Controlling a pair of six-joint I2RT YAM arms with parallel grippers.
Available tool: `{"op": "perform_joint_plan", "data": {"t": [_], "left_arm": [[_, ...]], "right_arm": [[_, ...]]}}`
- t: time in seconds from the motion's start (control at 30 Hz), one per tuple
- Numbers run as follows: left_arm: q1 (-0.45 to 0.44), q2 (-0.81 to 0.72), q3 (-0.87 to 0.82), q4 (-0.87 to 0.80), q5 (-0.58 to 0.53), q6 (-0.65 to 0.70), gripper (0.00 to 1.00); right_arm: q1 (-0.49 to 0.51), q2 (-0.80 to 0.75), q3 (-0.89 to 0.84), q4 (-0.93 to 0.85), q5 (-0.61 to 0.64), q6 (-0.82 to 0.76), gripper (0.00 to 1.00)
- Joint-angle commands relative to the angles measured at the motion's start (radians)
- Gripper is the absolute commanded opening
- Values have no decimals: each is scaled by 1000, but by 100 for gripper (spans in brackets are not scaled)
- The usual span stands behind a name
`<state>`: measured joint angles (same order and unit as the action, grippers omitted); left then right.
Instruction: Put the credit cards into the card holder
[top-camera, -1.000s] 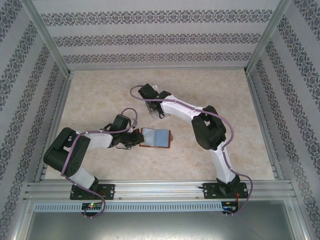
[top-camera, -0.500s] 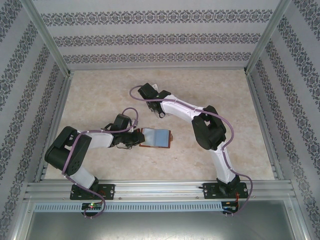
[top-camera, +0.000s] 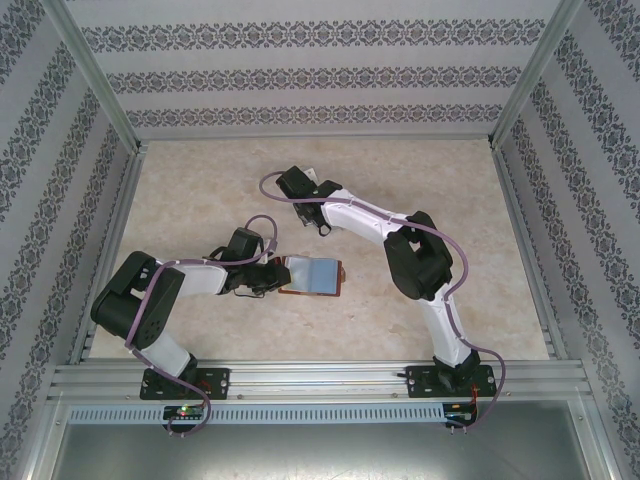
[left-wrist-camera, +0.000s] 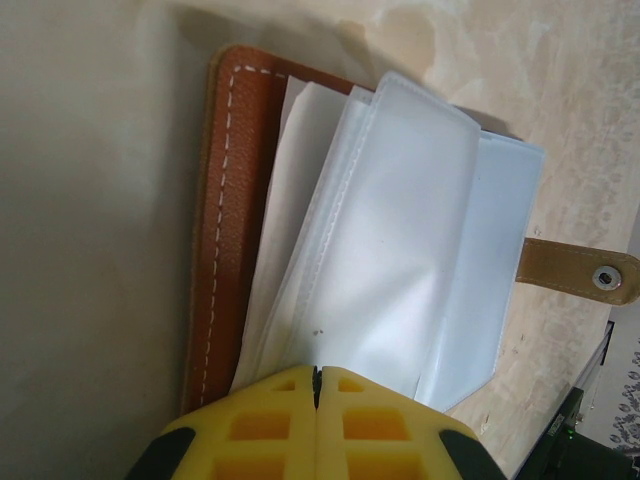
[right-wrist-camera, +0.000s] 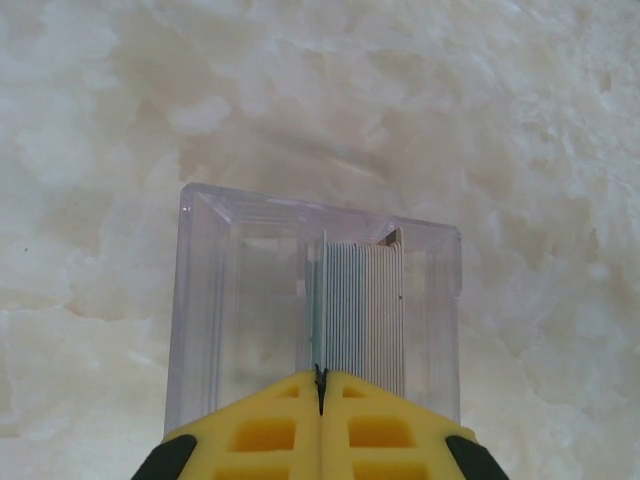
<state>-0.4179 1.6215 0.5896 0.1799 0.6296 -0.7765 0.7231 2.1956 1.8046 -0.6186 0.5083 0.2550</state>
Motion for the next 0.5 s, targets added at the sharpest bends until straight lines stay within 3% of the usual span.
{"op": "perform_joint_plan", "data": {"t": [0.0, 0.2, 0.47], "left_arm": [[-16, 43, -15, -36, -45, -1, 0], [-18, 38, -14, -44, -47, 0, 0], [-16, 42, -11, -46, -42, -2, 0]], "right_arm": [[5, -65, 26, -28, -3, 7, 0], [-54, -157, -32, 10, -240, 103, 0], [-101, -368, -228, 123, -389, 204, 0]]}}
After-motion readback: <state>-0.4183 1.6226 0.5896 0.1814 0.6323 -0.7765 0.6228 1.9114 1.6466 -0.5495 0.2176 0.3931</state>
